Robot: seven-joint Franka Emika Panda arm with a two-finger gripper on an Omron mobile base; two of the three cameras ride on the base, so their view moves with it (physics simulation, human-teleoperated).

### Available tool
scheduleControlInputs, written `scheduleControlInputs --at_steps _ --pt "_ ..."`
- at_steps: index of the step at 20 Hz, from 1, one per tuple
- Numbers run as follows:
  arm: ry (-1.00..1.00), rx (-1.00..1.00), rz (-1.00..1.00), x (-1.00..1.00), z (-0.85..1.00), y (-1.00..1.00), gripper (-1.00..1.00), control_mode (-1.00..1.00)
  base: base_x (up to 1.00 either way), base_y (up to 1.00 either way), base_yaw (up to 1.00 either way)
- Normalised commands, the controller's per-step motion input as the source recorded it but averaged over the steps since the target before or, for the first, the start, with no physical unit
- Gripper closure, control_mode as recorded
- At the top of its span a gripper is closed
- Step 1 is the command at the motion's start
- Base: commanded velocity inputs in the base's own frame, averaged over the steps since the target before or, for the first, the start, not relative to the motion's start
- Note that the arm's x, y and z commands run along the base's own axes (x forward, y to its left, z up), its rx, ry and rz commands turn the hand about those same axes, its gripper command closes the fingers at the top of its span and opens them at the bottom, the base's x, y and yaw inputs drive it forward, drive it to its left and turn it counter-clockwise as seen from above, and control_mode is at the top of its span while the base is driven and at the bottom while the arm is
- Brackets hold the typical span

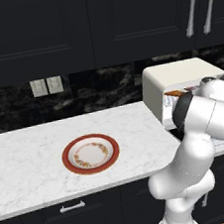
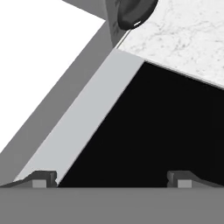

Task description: Pick up the kebab skewer and baguette bread, and place them inside the toaster oven. Close the toaster oven door and start by setting the timer.

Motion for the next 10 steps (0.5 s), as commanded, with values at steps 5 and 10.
scheduleControlInputs --at_steps 5,10 --pt "0.0 0.0 0.22 -0.4 0.12 0.02 -1.0 -1.0 0.0 0.0 0.0" --pt "0.03 0.0 0.19 -0.37 0.11 0.18 -1.0 -1.0 0.0 0.0 0.0"
